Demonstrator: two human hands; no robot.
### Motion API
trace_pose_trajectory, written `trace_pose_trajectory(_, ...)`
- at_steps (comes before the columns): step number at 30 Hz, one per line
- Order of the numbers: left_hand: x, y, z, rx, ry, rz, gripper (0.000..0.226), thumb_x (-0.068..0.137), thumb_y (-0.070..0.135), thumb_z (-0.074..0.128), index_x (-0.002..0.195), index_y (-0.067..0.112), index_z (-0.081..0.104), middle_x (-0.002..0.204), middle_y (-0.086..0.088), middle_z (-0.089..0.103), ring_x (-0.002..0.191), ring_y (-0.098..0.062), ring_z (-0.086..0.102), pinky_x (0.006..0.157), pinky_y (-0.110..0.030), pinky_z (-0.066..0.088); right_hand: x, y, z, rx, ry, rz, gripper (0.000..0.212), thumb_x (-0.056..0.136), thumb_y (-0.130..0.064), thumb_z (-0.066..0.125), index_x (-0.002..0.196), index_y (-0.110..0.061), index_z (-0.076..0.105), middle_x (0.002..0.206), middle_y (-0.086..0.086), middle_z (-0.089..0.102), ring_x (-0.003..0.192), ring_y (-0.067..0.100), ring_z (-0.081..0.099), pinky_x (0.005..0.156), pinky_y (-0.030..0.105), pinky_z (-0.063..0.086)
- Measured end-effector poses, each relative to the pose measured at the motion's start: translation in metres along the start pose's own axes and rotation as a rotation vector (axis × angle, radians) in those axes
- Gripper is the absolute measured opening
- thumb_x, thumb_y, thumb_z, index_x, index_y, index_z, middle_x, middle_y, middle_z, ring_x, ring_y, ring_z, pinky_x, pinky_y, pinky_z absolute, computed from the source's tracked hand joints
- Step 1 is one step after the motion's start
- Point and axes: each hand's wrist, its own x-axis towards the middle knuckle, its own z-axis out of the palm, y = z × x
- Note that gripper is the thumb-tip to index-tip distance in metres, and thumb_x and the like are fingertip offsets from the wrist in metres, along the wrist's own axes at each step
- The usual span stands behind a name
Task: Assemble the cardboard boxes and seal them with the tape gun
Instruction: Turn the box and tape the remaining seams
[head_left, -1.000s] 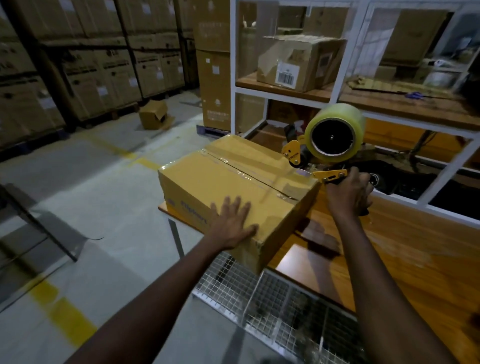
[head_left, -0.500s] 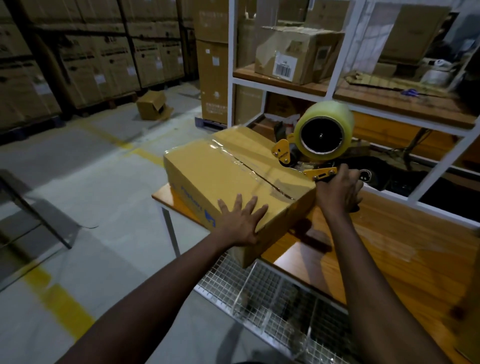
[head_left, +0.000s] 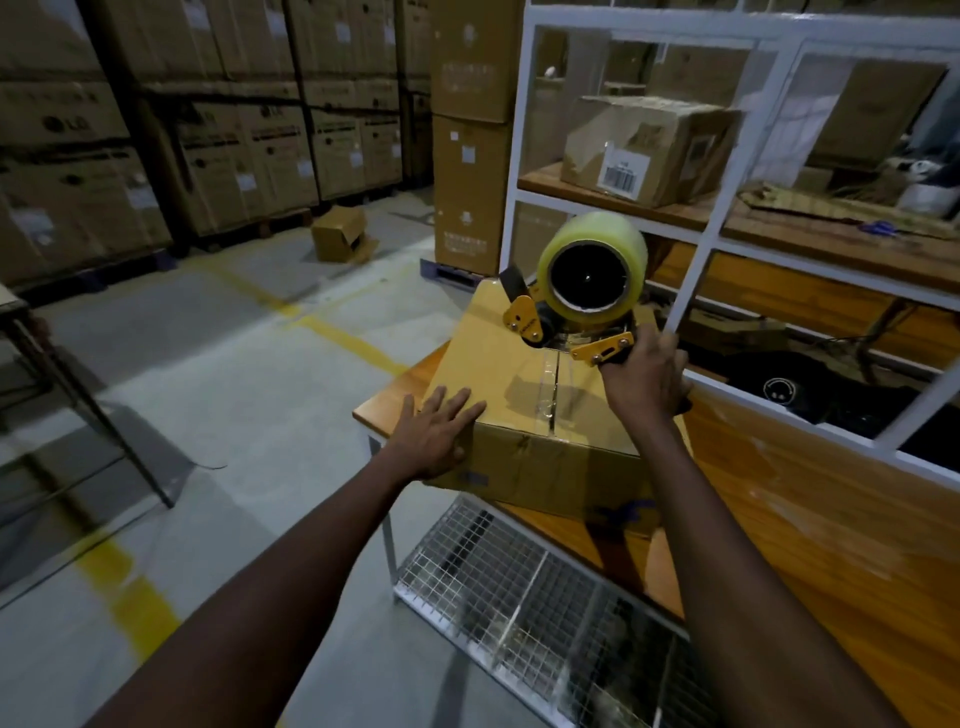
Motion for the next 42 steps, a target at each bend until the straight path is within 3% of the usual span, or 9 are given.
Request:
trace_pose_trajectory(3,0.013,-0.001,-0.004,-0.089,-0.005,-0.007,0.068,0.101,0.048,0.037,0.158,0.033,0.002,0.166,-0.002,-0.001,0.152,-0.034,-0.002,0.118,-0.063,0.003,0.001,-0.022,0.006,0.014,-0.024,-0.025,0.04,0.092,-0.036,0.062,0.125,-0.016,0.051,0.133,0.014,0.044,0.124,0.036,0.039,0.097,0.048,0.033)
trace_pose_trajectory(5,0.022,-0.004,-0.008,-0.255,0.042,-0.031,0.06,0.103,0.043,0.032,0.158,0.031,0.009,0.164,-0.008,0.018,0.151,-0.035,0.009,0.118,-0.061,0.004,0.002,-0.035,0.009,0.004,-0.035,-0.033,0.042,0.092,-0.039,0.062,0.126,-0.017,0.051,0.133,0.013,0.044,0.125,0.035,0.039,0.098,0.048,0.033)
trace_pose_trajectory(8,0.028,-0.011,-0.019,-0.827,0.299,-0.156,0.05,0.1,0.037,0.039,0.149,0.026,0.038,0.119,-0.016,0.068,0.116,-0.034,0.058,0.107,-0.058,0.038,0.003,-0.048,0.014,-0.032,-0.055,-0.04,0.043,0.092,-0.041,0.062,0.125,-0.017,0.051,0.131,0.014,0.045,0.123,0.036,0.04,0.096,0.048,0.034)
trace_pose_trajectory(11,0.03,-0.016,-0.04,-1.38,0.475,-0.362,0.037,0.097,0.027,0.046,0.132,0.018,0.054,0.1,-0.012,0.073,0.085,-0.029,0.069,0.076,-0.044,0.058,0.0,-0.055,0.021,-0.054,-0.063,-0.041,0.044,0.091,-0.042,0.062,0.125,-0.017,0.052,0.129,0.014,0.045,0.121,0.037,0.041,0.095,0.049,0.035)
trace_pose_trajectory(16,0.038,-0.018,-0.072,-2.071,-0.125,-0.446,0.031,0.103,0.038,0.041,0.122,0.014,0.044,0.096,-0.019,0.073,0.077,-0.036,0.073,0.067,-0.042,0.06,-0.006,-0.064,0.027,-0.091,-0.069,-0.032,0.044,0.091,-0.043,0.062,0.125,-0.017,0.051,0.127,0.014,0.046,0.119,0.037,0.043,0.094,0.049,0.037)
trace_pose_trajectory(18,0.041,-0.017,-0.075,-2.183,-0.185,-0.448,0.031,0.103,0.038,0.045,0.12,0.012,0.045,0.09,-0.018,0.074,0.071,-0.032,0.074,0.058,-0.038,0.062,-0.007,-0.067,0.028,-0.102,-0.064,-0.04,0.044,0.091,-0.042,0.061,0.125,-0.017,0.051,0.127,0.014,0.047,0.119,0.037,0.043,0.094,0.049,0.037)
trace_pose_trajectory(23,0.047,-0.009,-0.075,-2.244,0.07,-0.544,0.027,0.101,0.0,0.046,0.127,0.002,0.053,0.089,-0.014,0.067,0.054,-0.015,0.068,0.05,-0.023,0.057,-0.007,-0.07,0.029,-0.116,-0.075,-0.04,0.043,0.092,-0.041,0.06,0.127,-0.017,0.05,0.127,0.014,0.046,0.119,0.037,0.042,0.093,0.049,0.036)
trace_pose_trajectory(28,0.044,-0.016,-0.07,-2.191,0.229,-0.558,0.032,0.096,-0.014,0.044,0.118,0.009,0.051,0.083,-0.018,0.064,0.06,-0.021,0.063,0.047,-0.024,0.053,-0.013,-0.062,0.035,-0.101,-0.105,-0.027,0.043,0.091,-0.042,0.062,0.125,-0.017,0.052,0.126,0.013,0.047,0.117,0.036,0.043,0.092,0.049,0.037)
trace_pose_trajectory(42,0.003,-0.074,-0.024,-1.944,0.269,-0.616,0.041,0.089,-0.015,0.055,0.122,0.007,0.061,0.078,-0.025,0.066,0.051,-0.021,0.059,0.049,-0.027,0.052,-0.033,-0.037,0.06,-0.084,-0.161,-0.067,0.032,0.089,-0.032,0.064,0.115,-0.016,0.054,0.118,0.011,0.047,0.111,0.035,0.045,0.087,0.048,0.037)
